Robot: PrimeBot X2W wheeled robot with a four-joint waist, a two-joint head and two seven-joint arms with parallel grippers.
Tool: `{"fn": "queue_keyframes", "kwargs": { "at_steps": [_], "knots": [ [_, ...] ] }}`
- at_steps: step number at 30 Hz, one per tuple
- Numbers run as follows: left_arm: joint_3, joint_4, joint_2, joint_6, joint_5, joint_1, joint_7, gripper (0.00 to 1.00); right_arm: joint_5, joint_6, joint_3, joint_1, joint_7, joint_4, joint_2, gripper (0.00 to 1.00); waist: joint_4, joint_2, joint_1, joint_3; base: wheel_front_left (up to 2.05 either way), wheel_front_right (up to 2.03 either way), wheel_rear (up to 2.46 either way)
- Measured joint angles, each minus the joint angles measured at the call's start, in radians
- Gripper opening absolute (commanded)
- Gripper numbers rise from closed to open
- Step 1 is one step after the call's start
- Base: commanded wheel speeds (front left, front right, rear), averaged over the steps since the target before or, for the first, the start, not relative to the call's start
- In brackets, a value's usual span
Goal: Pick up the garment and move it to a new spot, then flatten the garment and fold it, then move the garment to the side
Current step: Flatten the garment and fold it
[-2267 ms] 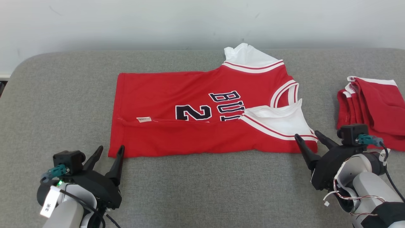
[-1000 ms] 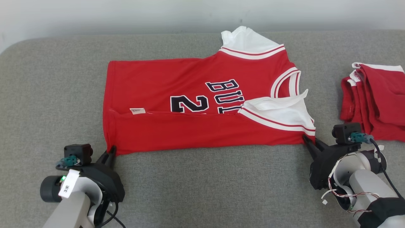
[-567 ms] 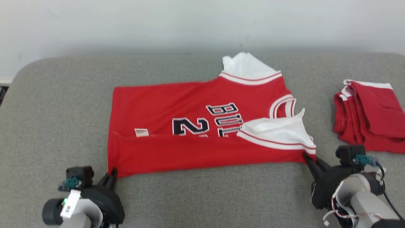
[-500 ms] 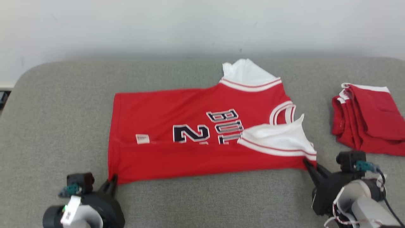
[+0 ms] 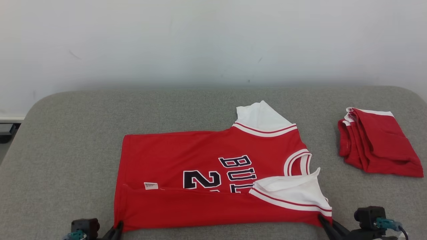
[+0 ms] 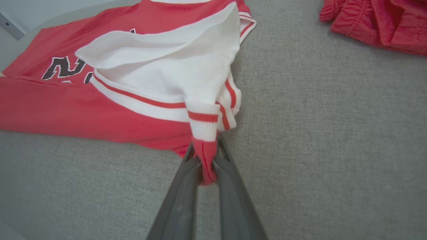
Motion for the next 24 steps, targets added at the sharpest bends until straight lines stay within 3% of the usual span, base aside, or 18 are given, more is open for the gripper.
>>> {"fn": "queue_keyframes", "kwargs": {
  "at_steps": [7, 18, 19, 20, 21, 24],
  "knots": [
    [0.001, -0.038, 0.017, 0.011, 0.000, 0.017, 0.006, 0.00, 0.046, -0.010, -0.024, 0.102, 0.005, -0.074, 0.007, 0.00, 0.003, 0.0001, 0.0000, -0.009, 0.00, 0.00, 0.00],
    [0.003, -0.068, 0.026, 0.027, -0.010, 0.036, 0.054, 0.00, 0.059, -0.038, -0.027, 0.127, 0.045, -0.137, -0.006, 0.00, -0.006, 0.0002, 0.0001, 0.001, 0.00, 0.00, 0.00],
    [0.004, -0.071, 0.025, 0.027, -0.015, 0.036, 0.058, 0.00, 0.059, -0.039, -0.030, 0.129, 0.045, -0.144, -0.007, 0.11, -0.005, 0.0002, 0.0002, 0.001, 0.00, 0.00, 0.00],
    [0.005, -0.072, 0.023, 0.027, -0.028, 0.036, 0.062, 0.37, 0.064, -0.044, -0.037, 0.133, 0.045, -0.153, -0.006, 0.81, -0.005, 0.0001, 0.0002, 0.001, 0.00, 0.00, 0.00],
    [0.005, -0.074, 0.022, 0.028, -0.035, 0.037, 0.062, 0.97, 0.065, -0.046, -0.040, 0.137, 0.045, -0.160, -0.006, 1.00, -0.004, 0.0001, 0.0002, 0.001, 0.00, 0.00, 0.00],
    [0.014, -0.086, 0.023, 0.037, -0.040, 0.040, 0.061, 1.00, 0.072, -0.055, -0.050, 0.146, 0.045, -0.173, -0.007, 1.00, -0.003, 0.0002, 0.0003, 0.000, 0.00, 0.00, 0.00]
  ]
}}
